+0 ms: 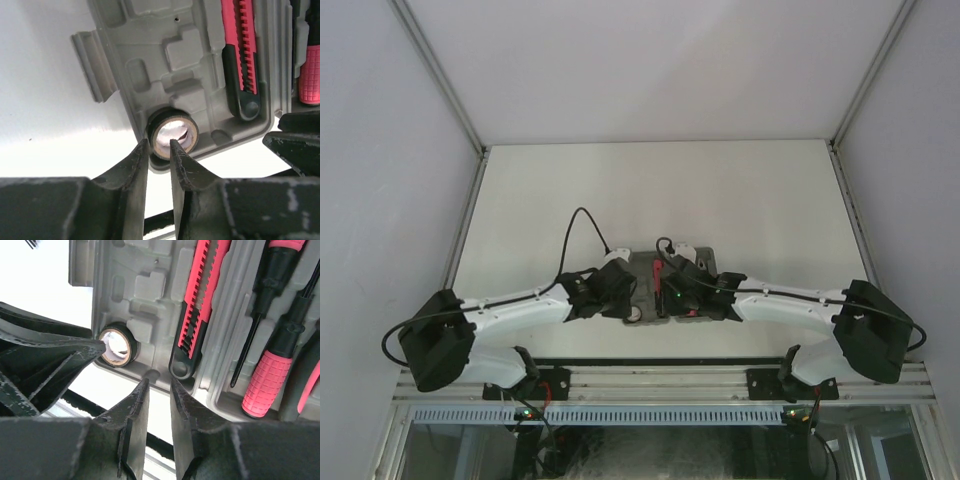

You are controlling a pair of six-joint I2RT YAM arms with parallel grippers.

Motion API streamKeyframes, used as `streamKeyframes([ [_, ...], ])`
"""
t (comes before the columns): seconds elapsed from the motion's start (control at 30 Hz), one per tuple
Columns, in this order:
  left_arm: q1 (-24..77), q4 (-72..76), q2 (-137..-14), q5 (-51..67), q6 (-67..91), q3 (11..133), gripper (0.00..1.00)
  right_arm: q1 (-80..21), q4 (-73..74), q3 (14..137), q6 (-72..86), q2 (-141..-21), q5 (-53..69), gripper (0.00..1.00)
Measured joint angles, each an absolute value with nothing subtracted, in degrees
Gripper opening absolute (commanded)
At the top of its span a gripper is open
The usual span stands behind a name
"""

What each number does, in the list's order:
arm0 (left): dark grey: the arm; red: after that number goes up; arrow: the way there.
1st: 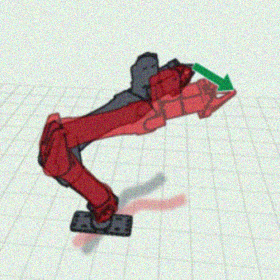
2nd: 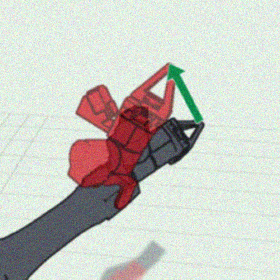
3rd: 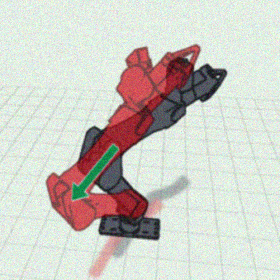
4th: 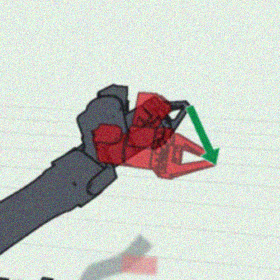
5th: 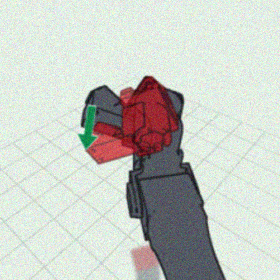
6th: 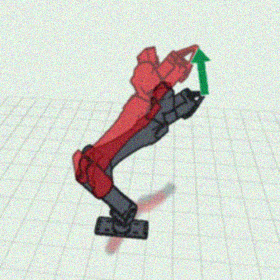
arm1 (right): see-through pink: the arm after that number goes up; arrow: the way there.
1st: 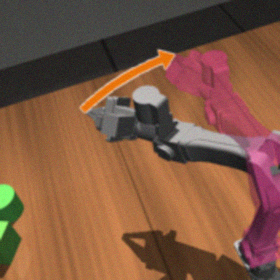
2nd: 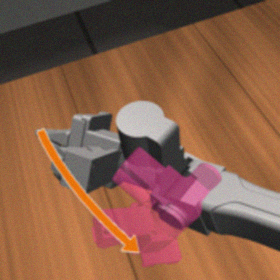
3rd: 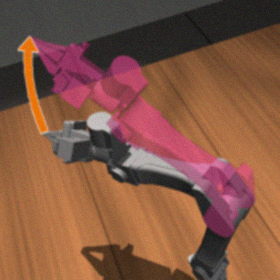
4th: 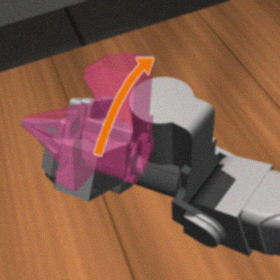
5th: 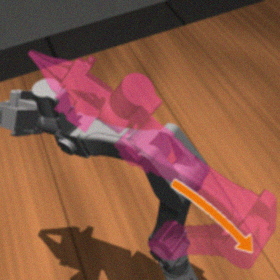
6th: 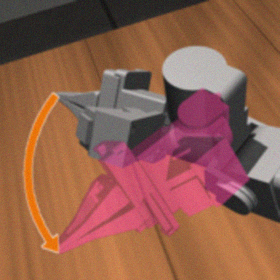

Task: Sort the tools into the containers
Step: Adjust the engineering item in the storage box.

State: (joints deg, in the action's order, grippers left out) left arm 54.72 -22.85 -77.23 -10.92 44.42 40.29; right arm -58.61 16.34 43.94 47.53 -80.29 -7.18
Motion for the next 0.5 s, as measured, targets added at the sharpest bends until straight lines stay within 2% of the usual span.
streamKeyframes([
  [0.13,54.3,-24.8,-72.9,-11.4,44.1,40.3,0.37,-58.6,16.7,43.8,47.5,-78.4,-7.6,0.26],
  [0.37,52.3,-25.6,-63.7,-12.4,43.0,40.3,0.38,-58.9,17.1,42.8,47.5,-75.3,-9.3,0.32],
  [0.5,47.1,-27.0,-58.2,-13.5,42.9,39.9,0.41,-59.7,18.0,42.1,47.6,-74.3,-10.8,0.35],
])
